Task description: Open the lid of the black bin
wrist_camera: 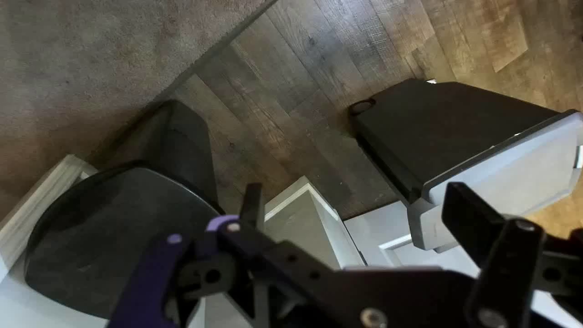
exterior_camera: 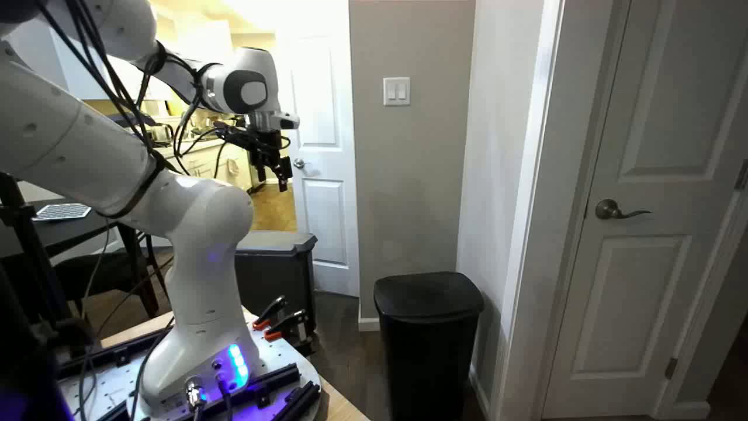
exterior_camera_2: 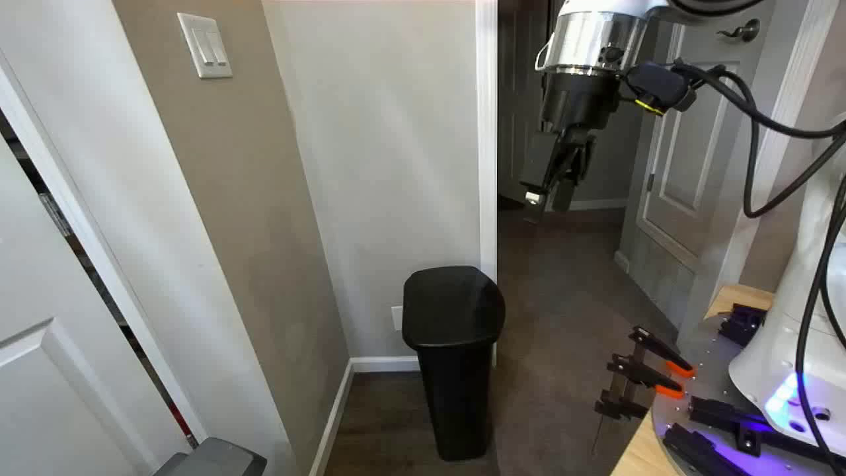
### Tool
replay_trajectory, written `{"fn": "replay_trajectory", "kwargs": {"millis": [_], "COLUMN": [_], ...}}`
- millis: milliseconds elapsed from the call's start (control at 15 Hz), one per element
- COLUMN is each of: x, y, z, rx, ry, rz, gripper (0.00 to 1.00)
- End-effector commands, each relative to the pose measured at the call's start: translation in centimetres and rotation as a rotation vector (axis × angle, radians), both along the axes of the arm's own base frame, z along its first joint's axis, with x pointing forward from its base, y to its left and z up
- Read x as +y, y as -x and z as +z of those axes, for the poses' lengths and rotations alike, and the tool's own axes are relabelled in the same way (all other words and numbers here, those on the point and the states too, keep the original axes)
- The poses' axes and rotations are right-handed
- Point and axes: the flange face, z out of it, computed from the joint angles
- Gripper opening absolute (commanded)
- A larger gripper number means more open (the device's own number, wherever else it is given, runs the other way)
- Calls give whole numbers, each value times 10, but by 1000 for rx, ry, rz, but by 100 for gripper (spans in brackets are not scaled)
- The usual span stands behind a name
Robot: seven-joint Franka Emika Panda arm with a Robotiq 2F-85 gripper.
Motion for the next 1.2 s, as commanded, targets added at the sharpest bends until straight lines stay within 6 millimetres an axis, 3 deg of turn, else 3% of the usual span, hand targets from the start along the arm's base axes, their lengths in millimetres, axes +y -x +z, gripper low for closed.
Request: {"fn": "replay_trajectory", "kwargs": {"millis": [0,400,533,800,1133], "x": [0,0,-11,-59,-139], "y": [0,0,-12,-47,-101], "z": [1,1,2,15,21], "rx": [1,1,2,-61,-105], "ry": [0,0,8,-6,-50], "rz": [0,0,-39,-182,-377], "gripper": [100,100,100,100,100]}}
